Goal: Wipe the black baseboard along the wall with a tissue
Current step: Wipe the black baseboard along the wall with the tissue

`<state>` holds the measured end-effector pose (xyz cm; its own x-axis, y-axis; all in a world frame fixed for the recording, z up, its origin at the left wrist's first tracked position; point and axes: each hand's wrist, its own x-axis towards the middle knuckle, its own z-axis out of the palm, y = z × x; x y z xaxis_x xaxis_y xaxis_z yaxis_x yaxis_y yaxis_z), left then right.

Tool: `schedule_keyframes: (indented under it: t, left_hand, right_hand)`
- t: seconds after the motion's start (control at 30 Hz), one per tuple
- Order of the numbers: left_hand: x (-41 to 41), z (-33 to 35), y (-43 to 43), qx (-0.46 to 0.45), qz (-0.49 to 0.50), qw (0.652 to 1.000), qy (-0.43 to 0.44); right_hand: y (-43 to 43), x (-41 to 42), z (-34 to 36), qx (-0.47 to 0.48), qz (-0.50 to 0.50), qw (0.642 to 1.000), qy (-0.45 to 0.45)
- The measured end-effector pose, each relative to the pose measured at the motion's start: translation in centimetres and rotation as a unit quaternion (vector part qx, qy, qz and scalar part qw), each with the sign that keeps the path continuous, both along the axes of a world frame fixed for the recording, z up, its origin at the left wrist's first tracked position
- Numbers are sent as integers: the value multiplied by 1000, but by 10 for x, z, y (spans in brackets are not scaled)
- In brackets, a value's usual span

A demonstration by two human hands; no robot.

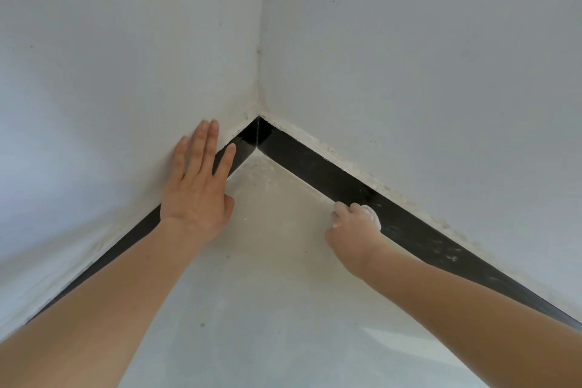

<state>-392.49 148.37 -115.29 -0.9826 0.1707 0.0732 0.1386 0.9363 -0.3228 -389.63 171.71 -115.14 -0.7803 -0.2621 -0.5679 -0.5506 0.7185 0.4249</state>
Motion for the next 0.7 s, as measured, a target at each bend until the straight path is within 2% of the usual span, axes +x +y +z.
schedule_keyframes:
  t: [0.13,0.23,0.3,0.37,0.47,0.6,0.7]
  left_hand:
    - [-1,2,6,23,10,1000,-18]
    - [0,1,6,35,8,999,-20]
    - [1,-2,3,41,2,999,-24]
    - [3,-3,0,53,-6,998,-20]
    - [4,-3,-5,72,-7,997,-11]
    - [5,-5,-8,76,-17,997,-14]
    - [7,-8,-10,92,-17,996,-13]
  right_hand:
    - [-25,-23,5,-41,130,982,128]
    - [-47,-44,6,-32,215,969,122]
    - [-59,-61,2,-44,252,954,153]
    - [-66,-77,1,-51,254,948,184]
    - [-61,-89,-3,-51,222,957,180]
    - [-33,-73,3,-44,197,958,203]
    - [1,-52,0,-46,216,951,218]
